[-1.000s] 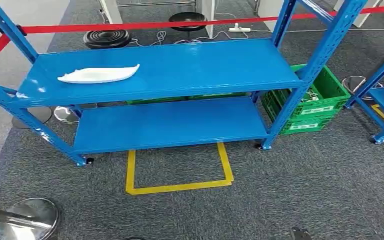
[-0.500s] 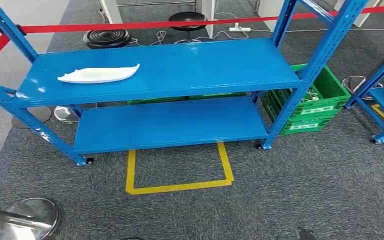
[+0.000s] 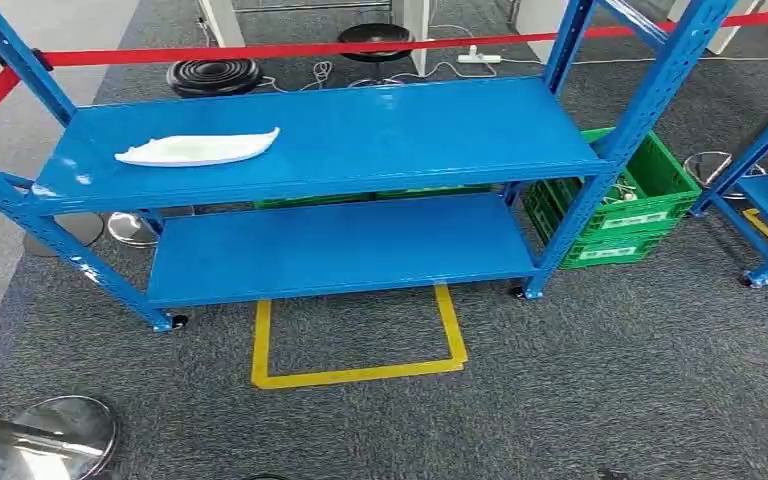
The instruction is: Take the parts from the cabinet and place them on the table.
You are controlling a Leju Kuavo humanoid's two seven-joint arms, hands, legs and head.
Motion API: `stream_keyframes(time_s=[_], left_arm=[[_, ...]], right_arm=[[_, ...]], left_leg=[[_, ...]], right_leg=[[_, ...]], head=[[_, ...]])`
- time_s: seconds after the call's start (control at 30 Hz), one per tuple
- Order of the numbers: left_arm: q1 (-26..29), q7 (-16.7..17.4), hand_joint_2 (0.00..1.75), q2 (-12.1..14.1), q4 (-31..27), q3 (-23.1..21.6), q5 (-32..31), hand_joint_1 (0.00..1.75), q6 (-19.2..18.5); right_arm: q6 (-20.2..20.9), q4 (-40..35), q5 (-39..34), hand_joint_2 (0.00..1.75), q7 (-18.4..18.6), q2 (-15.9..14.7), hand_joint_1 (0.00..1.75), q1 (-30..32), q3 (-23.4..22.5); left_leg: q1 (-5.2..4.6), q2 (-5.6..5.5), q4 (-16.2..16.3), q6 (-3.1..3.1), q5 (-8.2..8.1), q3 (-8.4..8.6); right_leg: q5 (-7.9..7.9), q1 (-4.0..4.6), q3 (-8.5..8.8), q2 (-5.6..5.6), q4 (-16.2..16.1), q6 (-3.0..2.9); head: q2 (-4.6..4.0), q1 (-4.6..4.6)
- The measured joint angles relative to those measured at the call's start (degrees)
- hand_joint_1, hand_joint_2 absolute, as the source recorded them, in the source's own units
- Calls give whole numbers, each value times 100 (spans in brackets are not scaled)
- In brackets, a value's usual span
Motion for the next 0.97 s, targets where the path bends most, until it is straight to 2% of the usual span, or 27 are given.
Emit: stream_keyframes(time_s=[0.03, 0.13, 0.17, 0.2, 0.23, 0.6, 0.97], left_arm=[[0, 0, 175, 0, 0, 2, 0, 0, 0], [0, -31, 175, -2, 0, 0, -24, 0, -31], [4, -37, 175, 0, 0, -37, -35, 0, -48], [13, -35, 175, 4, 0, -103, -31, 0, -61], [23, -26, 0, 9, 0, -175, 9, 0, -74], [192, 435, 0, 118, -87, -1227, 529, 0, -168], [411, 953, 0, 254, -240, -2551, 1104, 0, -267]], right_arm=[[-4, 0, 0, 175, 9, 0, 0, 1, 0], [-83, -2, 13, 175, 190, 0, 0, 9, 13], [-98, -2, -22, 0, 245, 0, 0, 28, 68], [-105, -4, -92, 0, 302, -2, 0, 49, 153], [-109, -7, -180, 0, 341, -4, 0, 73, 245], [-181, -85, -1340, 0, 776, -63, 0, 319, 1491], [-249, -275, -2571, 0, 1224, -136, 0, 594, 2982]], left_leg=[[0, 0, 0, 0, 0, 0], [0, 0, 0, 0, 0, 0], [0, 0, 0, 0, 0, 0], [0, 0, 0, 0, 0, 0], [0, 0, 0, 0, 0, -1], [0, 0, 0, 0, 0, -1], [0, 1, 0, 1, -1, 0]], right_leg=[[0, 0, 0, 0, 0, 0], [0, 0, 0, 0, 0, 0], [0, 0, 0, 0, 0, 0], [0, 0, 0, 0, 0, 0], [0, 0, 0, 0, 0, 0], [0, 0, 1, 0, -1, 0], [0, 0, 1, 0, -1, 0]], head=[[0, 0], [0, 2], [0, 0], [0, 2], [0, 0], [0, 0], [0, 0]])
